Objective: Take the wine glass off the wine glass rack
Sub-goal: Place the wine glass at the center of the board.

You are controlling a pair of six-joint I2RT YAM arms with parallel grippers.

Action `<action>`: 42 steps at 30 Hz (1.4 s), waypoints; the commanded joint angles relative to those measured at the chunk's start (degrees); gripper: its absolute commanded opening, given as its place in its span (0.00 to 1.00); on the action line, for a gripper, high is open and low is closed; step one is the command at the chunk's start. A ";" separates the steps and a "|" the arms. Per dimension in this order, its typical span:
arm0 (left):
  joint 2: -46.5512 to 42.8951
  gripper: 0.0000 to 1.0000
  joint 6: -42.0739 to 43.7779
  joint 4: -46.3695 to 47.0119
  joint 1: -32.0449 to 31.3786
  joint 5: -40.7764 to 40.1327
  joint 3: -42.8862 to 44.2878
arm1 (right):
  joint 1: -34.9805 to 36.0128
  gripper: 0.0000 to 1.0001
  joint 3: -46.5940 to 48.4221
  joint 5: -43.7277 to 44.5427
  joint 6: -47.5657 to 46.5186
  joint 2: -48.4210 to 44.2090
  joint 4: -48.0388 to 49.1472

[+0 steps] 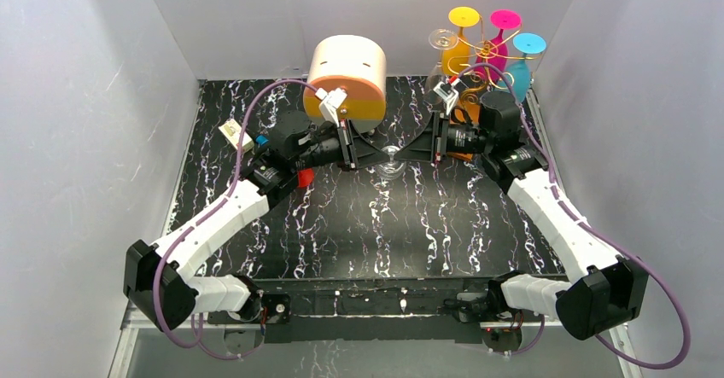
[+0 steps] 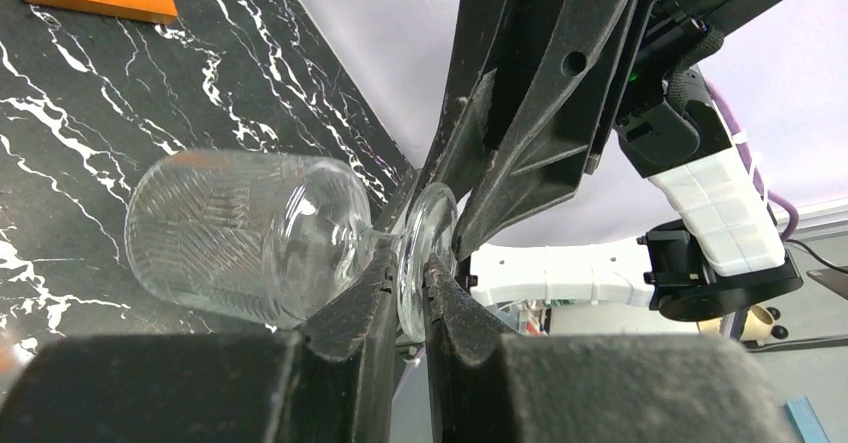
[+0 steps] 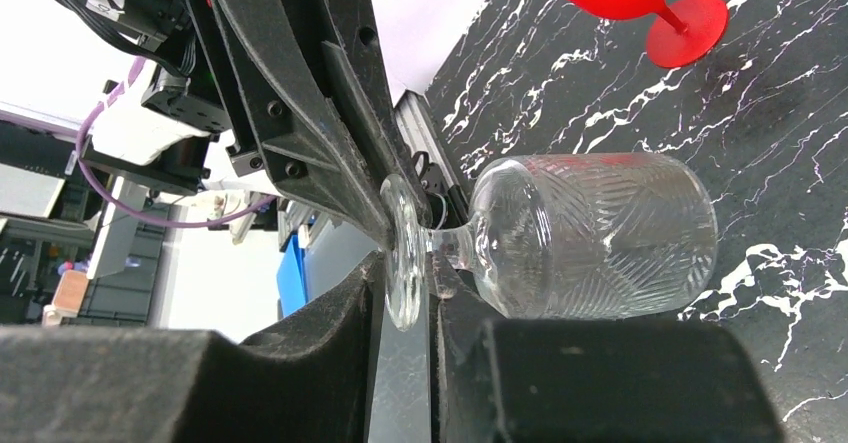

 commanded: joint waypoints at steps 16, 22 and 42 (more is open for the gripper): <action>-2.95 0.00 3.39 -0.24 -0.76 -0.75 1.23 | 2.11 0.01 0.24 -5.04 2.71 0.69 3.51; -2.47 0.06 6.84 -6.84 -0.78 -1.44 3.20 | 2.11 0.01 0.39 -0.09 3.25 -0.05 3.30; -1.34 0.21 4.01 -6.38 -0.76 3.17 3.60 | 2.14 0.01 1.12 -0.08 0.08 -0.51 1.58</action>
